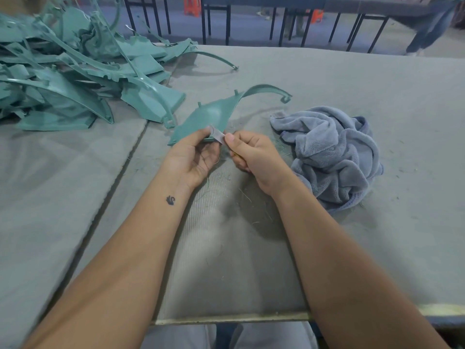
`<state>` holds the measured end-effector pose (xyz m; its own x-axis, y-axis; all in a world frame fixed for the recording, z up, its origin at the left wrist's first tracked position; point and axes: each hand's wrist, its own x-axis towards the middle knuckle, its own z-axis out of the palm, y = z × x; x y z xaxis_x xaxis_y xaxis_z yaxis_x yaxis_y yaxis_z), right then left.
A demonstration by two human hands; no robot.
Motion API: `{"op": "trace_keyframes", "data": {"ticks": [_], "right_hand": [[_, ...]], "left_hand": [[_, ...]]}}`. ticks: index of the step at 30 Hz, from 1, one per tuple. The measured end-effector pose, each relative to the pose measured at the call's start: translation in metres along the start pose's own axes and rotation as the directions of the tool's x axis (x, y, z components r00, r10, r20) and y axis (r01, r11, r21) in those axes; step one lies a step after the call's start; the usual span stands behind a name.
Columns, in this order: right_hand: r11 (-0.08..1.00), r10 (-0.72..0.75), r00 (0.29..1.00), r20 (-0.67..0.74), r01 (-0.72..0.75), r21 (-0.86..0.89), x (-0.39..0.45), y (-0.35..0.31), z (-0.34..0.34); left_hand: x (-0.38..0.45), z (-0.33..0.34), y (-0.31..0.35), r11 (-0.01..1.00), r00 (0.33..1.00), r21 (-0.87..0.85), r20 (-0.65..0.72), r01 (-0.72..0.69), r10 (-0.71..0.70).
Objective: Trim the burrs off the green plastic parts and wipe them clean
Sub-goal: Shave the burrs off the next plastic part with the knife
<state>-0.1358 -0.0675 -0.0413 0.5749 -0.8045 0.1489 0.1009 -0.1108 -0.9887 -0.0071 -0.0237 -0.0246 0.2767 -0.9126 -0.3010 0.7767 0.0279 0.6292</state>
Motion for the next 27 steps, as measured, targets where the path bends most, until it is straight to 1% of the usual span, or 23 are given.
{"op": "trace_keyframes", "data": {"ticks": [4,10,16,18,21,27], "right_hand": [[1.000,0.003,0.999,-0.034,-0.002,0.014,0.0004,0.0001,-0.0006],[1.000,0.001,0.998,-0.065,0.000,0.014,-0.0009,-0.0024,-0.0008],[1.000,-0.012,0.991,-0.130,0.015,0.019,-0.0001,-0.0013,0.0020],[0.998,-0.007,0.987,-0.161,0.017,0.056,0.0007,-0.0013,0.0020],[0.983,0.013,0.976,-0.216,0.028,0.184,0.0024,-0.0025,-0.0018],[0.983,0.028,0.967,-0.254,0.019,0.182,0.0040,-0.0027,-0.0018]], "left_hand": [[-0.0011,0.0010,0.0018,0.999,1.000,0.036,-0.004,0.027,-0.027],[-0.0014,-0.0002,0.0024,0.998,0.998,0.047,0.043,0.050,-0.052],[-0.0012,0.0012,0.0025,0.997,0.997,0.045,0.049,0.055,-0.057],[-0.0023,0.0000,0.0036,0.997,0.996,0.040,0.057,0.066,-0.068],[-0.0058,-0.0013,0.0043,0.995,0.994,0.037,0.059,0.087,-0.089],[-0.0062,-0.0014,0.0049,0.995,0.994,0.045,0.059,0.084,-0.087]]}}
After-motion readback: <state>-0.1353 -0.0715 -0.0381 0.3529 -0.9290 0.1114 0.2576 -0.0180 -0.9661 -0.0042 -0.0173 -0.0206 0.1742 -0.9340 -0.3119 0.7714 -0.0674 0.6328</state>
